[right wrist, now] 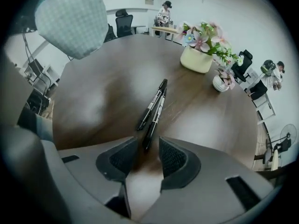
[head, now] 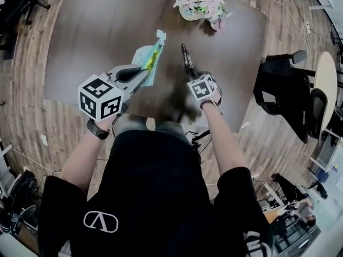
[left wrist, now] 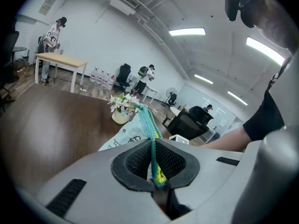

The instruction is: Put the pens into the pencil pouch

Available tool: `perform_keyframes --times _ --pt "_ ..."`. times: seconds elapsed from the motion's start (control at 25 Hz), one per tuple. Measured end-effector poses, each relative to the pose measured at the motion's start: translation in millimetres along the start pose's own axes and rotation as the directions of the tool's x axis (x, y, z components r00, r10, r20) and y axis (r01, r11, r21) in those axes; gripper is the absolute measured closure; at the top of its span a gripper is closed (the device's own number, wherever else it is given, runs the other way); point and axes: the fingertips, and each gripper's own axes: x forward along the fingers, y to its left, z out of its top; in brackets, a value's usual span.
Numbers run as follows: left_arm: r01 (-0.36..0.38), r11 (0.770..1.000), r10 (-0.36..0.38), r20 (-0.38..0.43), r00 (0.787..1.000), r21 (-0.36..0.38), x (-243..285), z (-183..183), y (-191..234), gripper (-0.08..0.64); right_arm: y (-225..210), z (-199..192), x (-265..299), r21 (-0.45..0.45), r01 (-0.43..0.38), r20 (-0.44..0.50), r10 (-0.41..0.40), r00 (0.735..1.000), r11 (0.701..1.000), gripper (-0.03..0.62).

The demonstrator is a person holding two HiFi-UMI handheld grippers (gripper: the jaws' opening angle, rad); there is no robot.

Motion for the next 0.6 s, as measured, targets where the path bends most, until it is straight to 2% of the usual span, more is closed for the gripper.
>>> perform_keyframes --times 0.12,0.36,0.44,0.52,0.6 --pt "-0.004 1.0 0.004 0.005 1.0 -0.006 -1 -1 1 0.54 -6 1 8 -0.043 0.003 -0.035 -0.005 0.999 0.999 0.454" --pt "-0.009 1.0 0.009 0.0 1.0 -0.014 -2 -3 2 0.54 -12 -2 18 -0.013 -0.048 -0.119 0.046 0.992 0.999 0.457" --pt "-0.008 1.0 0.008 0.001 1.0 -0.015 -2 -3 2 0.54 0 3 19 0.025 -0.125 -0.114 0.127 0.985 0.992 0.46" --pt "-0.006 1.0 0.006 0.001 1.0 -0.017 -2 -3 1 0.54 21 9 20 0.084 -0.24 -0.089 0.247 0.965 0.967 0.48" --pt "-0.005 1.0 0.005 0.0 1.0 -0.02 -2 -3 1 0.54 21 11 21 0.089 -0.249 -0.085 0.256 0.963 0.965 0.484"
